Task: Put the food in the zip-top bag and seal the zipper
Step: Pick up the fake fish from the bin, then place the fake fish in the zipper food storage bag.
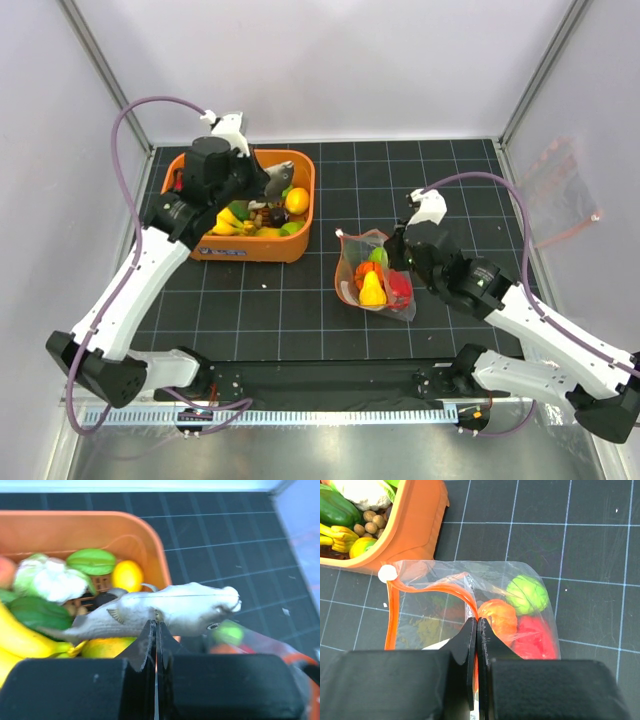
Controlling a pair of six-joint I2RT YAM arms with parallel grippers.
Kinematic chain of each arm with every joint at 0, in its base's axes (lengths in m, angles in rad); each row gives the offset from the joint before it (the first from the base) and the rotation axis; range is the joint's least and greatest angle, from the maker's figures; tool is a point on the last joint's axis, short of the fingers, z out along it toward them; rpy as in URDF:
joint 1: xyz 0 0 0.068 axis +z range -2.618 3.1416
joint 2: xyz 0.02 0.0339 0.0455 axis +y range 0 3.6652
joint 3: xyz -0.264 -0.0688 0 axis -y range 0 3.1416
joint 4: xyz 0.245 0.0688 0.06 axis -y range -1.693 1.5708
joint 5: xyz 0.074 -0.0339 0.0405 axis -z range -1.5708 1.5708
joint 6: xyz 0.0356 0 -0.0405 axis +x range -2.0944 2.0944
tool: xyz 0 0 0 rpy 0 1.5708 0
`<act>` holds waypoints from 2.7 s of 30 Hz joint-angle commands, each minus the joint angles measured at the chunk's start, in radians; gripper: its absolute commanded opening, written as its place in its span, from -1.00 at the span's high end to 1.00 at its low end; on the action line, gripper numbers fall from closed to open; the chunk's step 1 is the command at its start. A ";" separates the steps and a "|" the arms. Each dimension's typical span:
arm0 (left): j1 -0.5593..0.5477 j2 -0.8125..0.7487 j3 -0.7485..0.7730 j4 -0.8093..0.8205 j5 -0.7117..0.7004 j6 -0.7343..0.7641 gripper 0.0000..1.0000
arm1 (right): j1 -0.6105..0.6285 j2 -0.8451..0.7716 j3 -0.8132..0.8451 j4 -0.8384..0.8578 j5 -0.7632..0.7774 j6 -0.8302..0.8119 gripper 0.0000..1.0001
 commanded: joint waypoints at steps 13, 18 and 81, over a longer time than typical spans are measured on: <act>-0.110 -0.023 -0.010 0.173 0.586 -0.052 1.00 | -0.017 0.062 0.105 0.011 -0.087 0.089 0.98; -0.200 -0.047 -0.039 0.202 0.554 -0.037 1.00 | -0.025 0.065 0.125 0.015 -0.141 0.123 0.99; -0.363 0.086 -0.590 1.265 0.703 -0.582 0.99 | -0.086 -0.213 -0.032 0.135 -0.159 0.253 0.99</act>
